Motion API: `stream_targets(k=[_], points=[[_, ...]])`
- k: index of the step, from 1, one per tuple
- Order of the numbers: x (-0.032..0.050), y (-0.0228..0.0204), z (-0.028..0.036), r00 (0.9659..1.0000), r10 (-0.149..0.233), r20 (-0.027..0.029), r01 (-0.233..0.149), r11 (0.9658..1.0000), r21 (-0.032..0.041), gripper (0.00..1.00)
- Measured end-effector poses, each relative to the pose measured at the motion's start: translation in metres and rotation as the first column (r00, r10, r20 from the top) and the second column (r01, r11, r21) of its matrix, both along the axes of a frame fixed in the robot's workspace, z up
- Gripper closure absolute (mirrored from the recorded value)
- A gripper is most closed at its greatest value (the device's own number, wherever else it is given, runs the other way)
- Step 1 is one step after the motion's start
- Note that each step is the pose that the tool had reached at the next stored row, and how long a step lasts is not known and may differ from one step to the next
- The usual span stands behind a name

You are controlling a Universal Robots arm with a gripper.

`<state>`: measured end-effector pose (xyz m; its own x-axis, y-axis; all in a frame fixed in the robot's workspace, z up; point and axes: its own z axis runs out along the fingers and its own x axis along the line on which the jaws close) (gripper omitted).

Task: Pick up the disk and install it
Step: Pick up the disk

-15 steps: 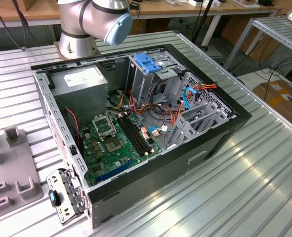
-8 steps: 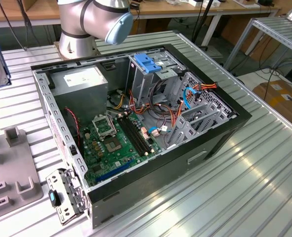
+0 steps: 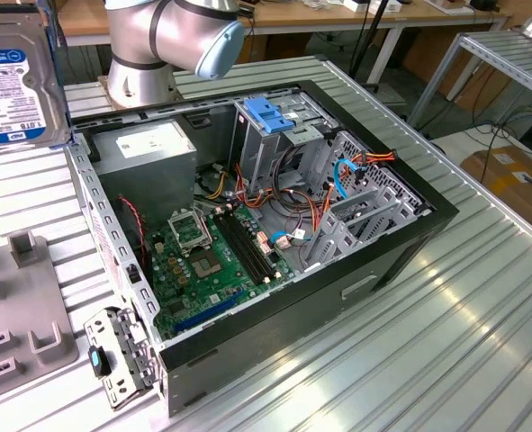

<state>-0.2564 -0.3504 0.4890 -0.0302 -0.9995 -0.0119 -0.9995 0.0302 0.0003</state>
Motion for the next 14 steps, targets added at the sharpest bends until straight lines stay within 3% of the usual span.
stream_targets(k=[3, 11, 14], points=[[0.0103, 0.0000, -0.0001, 1.0000, 0.000, 0.0001, 0.000, 1.0000, 0.0001, 0.65], [0.0138, 0.0000, 0.0036, 1.0000, 0.000, -0.0007, 0.000, 1.0000, -0.0001, 0.65], [0.0204, 0.0000, 0.0036, 1.0000, 0.000, -0.0005, 0.000, 1.0000, 0.0000, 0.65]])
